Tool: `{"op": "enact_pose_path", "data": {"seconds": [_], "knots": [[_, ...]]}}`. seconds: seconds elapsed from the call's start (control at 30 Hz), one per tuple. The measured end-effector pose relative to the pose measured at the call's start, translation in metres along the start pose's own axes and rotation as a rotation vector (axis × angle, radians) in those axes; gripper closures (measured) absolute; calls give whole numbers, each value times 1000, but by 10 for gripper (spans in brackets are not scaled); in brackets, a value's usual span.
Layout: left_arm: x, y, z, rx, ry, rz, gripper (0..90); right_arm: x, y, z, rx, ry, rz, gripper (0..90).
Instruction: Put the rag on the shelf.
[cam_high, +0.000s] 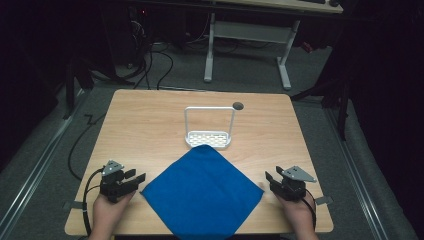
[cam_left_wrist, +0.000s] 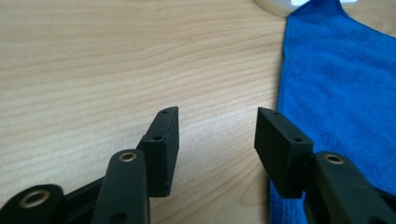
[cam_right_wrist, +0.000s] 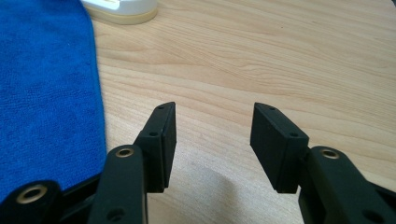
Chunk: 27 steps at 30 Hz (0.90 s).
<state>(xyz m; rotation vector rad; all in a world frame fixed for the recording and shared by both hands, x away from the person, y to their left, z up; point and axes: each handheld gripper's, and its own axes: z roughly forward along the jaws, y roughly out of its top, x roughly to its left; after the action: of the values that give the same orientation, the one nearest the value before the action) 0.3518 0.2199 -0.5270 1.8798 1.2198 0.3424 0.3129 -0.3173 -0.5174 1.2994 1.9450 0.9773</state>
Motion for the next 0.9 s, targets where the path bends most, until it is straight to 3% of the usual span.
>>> {"op": "enact_pose_path", "data": {"seconds": [0.17, 0.47, 0.67, 0.7, 0.9], "knots": [[-9, 4, 5, 7, -20, 18, 498, -1, 2, -1, -21, 6, 30, 517], [-14, 5, 8, 26, -41, 42, 513, 0, 1, -7, -11, 15, 37, 509], [-20, 5, 8, 43, -71, 64, 579, 12, 2, -8, 15, 53, 21, 533], [-21, 5, 9, 45, -81, 67, 604, 17, 3, -12, 18, 80, 24, 545], [-30, 5, 12, 65, -123, 91, 694, 32, 3, -19, 19, 131, 4, 579]]}}
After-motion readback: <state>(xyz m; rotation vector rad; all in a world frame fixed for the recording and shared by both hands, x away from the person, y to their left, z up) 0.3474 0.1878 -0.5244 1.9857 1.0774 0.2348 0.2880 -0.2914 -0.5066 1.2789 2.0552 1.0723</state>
